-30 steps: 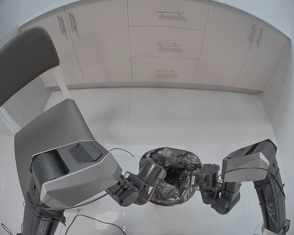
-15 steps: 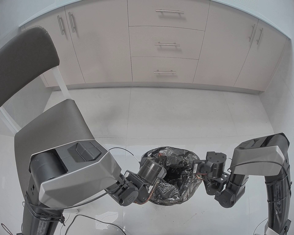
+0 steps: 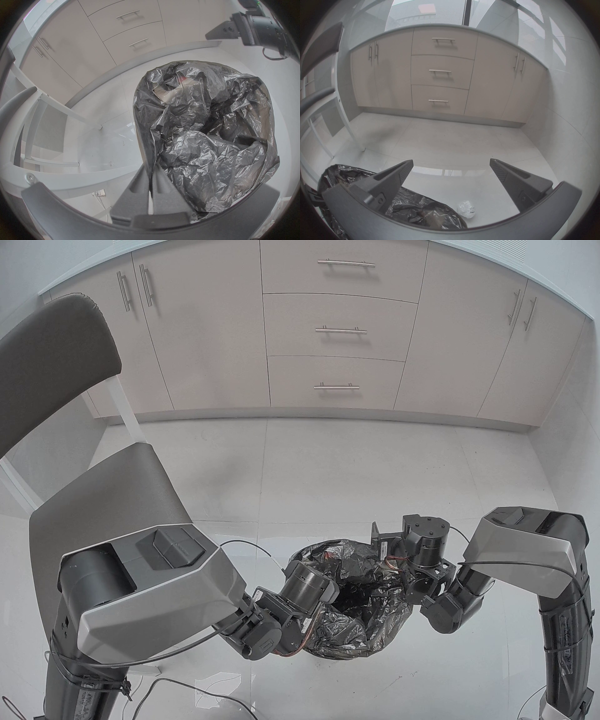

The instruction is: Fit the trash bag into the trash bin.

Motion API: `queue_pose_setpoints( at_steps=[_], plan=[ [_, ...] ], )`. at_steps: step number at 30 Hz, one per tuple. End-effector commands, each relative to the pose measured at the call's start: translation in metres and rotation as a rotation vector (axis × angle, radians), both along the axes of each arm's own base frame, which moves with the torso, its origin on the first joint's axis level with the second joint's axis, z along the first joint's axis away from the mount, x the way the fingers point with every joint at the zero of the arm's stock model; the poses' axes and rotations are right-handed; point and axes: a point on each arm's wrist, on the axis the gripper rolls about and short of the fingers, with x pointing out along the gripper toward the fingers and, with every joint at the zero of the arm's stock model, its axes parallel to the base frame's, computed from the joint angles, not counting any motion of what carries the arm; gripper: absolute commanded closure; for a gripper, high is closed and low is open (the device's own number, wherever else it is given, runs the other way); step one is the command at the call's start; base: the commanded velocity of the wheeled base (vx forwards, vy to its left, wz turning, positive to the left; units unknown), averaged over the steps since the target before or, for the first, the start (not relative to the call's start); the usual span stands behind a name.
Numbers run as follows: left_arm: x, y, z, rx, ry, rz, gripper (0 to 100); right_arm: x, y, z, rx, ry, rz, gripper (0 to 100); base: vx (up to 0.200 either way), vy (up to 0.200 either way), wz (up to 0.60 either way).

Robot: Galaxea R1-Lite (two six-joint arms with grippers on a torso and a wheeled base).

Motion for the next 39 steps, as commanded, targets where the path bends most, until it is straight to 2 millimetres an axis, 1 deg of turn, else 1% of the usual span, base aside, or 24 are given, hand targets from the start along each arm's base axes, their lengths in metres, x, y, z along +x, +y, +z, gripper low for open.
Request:
queue_pose_setpoints(
  at_steps=[1,10,14,15,18,23,29,31,35,39],
  plan=[
    [0.000,0.001,-0.001,0.000,0.002,0.004,100,0.012,0.012,-0.005,-0.009,0.019,0.027,0,0.000,0.000,0.00],
    [0.000,0.000,-0.001,-0.001,0.001,0.004,100,0.007,0.029,-0.005,-0.033,0.072,0.102,0,0.000,0.000,0.00],
    [0.000,0.000,-0.002,-0.003,0.001,0.005,100,0.005,0.032,-0.006,-0.039,0.082,0.117,0,0.000,0.000,0.00],
    [0.000,0.000,-0.002,-0.004,0.001,0.006,100,0.002,0.037,-0.008,-0.050,0.106,0.140,0,0.000,0.000,0.00],
    [0.001,0.000,-0.002,-0.005,0.000,0.006,100,0.003,0.041,-0.007,-0.050,0.109,0.157,0,0.000,0.000,0.00],
    [0.003,0.002,-0.003,-0.002,0.002,0.013,100,-0.003,0.051,-0.009,-0.056,0.119,0.189,0,0.000,0.000,0.00],
    [0.005,0.005,-0.004,0.000,0.003,0.020,100,0.008,0.056,-0.012,-0.061,0.128,0.186,0,0.000,0.000,0.00],
    [0.005,0.005,-0.004,0.000,0.005,0.021,100,0.008,0.057,-0.013,-0.060,0.130,0.187,0,0.000,0.000,0.00],
    [0.007,0.007,-0.004,0.000,0.004,0.026,100,0.000,0.063,-0.014,-0.060,0.136,0.208,0,0.000,0.000,0.00],
    [0.007,0.007,-0.004,0.000,0.005,0.027,100,-0.008,0.064,-0.014,-0.052,0.149,0.217,0,0.000,0.000,0.00]
  ],
)
